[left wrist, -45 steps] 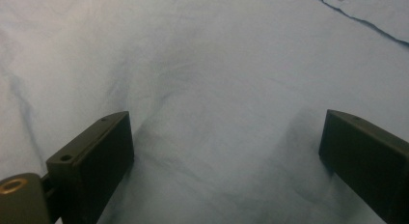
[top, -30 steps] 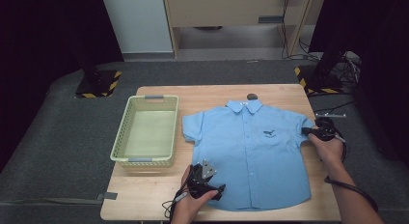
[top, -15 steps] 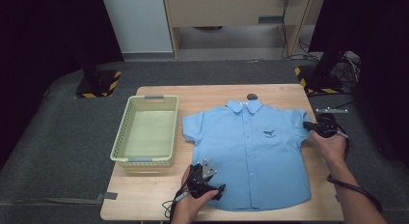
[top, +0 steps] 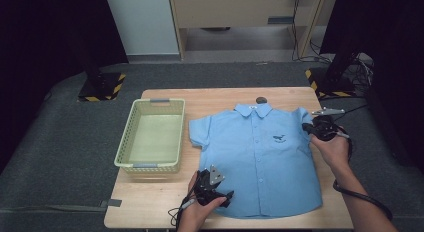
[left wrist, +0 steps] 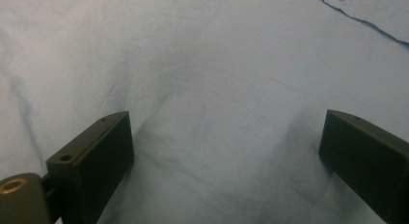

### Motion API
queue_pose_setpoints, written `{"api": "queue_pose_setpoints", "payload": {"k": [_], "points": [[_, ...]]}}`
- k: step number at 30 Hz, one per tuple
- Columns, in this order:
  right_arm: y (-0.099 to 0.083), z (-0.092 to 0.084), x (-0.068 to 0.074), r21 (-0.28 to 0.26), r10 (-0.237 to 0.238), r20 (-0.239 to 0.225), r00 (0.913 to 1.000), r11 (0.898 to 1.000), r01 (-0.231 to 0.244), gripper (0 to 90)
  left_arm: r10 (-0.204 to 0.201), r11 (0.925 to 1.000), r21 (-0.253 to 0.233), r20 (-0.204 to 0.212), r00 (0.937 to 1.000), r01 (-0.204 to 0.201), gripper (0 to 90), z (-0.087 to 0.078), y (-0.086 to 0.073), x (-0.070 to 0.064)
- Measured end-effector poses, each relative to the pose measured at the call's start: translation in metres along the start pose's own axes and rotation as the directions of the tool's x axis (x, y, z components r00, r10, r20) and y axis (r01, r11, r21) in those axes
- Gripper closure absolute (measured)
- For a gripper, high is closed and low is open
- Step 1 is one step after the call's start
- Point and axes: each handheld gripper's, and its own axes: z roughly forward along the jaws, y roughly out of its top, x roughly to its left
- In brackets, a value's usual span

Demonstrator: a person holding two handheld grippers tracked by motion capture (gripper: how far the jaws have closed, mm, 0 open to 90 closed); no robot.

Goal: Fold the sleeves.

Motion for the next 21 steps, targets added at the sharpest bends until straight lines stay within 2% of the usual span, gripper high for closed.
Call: {"api": "queue_pose_setpoints", "payload": {"k": [7, 21], "points": [[0.003, 0.01, 0.02, 0.025, -0.052, -0.018, 0.9985, 0.998, 0.052, 88.6, -0.003, 1.0, 0.0, -0.002, 1.0, 0.003, 4.4, 0.0, 0.0, 0.0], [-0.003, 0.034, 0.039, 0.061, -0.066, -0.037, 0.9971, 0.996, 0.069, 87.5, -0.001, 1.0, -0.003, 0.0, 1.0, 0.001, 4.4, 0.0, 0.0, 0.0]]}}
